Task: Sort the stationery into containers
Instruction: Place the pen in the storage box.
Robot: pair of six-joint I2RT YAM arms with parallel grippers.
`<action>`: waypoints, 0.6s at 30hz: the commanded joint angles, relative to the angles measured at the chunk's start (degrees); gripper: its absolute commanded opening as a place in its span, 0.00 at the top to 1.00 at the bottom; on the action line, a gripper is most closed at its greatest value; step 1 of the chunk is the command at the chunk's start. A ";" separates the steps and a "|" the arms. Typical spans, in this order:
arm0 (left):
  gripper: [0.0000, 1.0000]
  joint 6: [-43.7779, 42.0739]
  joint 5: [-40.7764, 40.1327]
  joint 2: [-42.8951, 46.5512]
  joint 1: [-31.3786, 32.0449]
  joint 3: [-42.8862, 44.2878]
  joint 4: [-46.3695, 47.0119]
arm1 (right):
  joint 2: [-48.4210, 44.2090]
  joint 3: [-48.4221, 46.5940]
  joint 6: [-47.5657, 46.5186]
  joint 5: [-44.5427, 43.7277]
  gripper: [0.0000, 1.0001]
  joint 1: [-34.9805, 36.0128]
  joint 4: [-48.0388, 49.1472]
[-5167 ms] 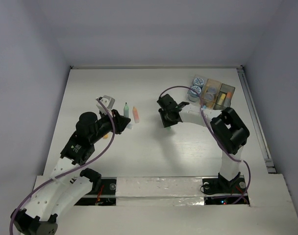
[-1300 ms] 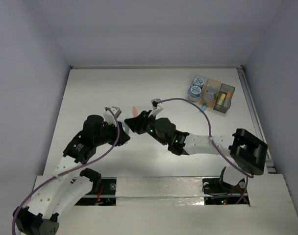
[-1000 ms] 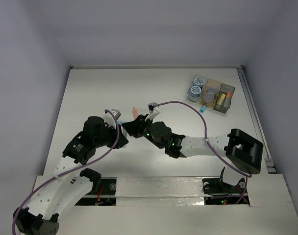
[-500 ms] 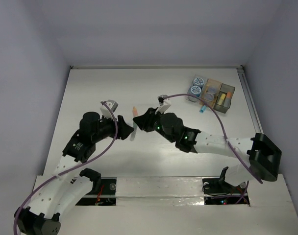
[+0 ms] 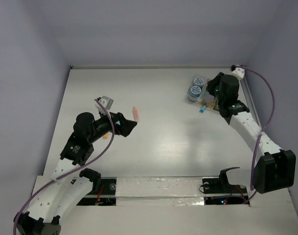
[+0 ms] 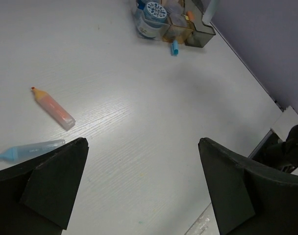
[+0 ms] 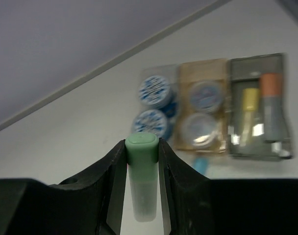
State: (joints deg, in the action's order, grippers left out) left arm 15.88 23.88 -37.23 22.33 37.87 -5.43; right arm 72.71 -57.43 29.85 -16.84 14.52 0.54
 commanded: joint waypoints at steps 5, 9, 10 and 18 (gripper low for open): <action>0.05 -2.08 -1.02 4.01 6.14 2.30 1.31 | 5.24 -6.81 -9.09 -4.34 1.00 -17.92 -7.22; 0.05 -2.34 -2.78 5.33 9.13 2.47 0.51 | 15.24 -13.74 -13.39 -5.21 1.00 -21.20 -6.69; 0.05 -2.43 -2.78 5.59 9.14 2.47 0.51 | 15.27 -13.76 -13.41 -5.05 1.00 -21.20 -6.95; 0.04 -2.70 -6.03 6.82 10.81 2.83 -0.46 | 27.22 -23.60 -18.42 -3.37 1.00 -21.20 -10.11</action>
State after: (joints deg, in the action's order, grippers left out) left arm 13.93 19.55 -31.07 32.71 37.98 -7.01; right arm 98.50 -76.38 14.68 -20.23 -6.87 -8.21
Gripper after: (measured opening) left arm 0.957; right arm 0.340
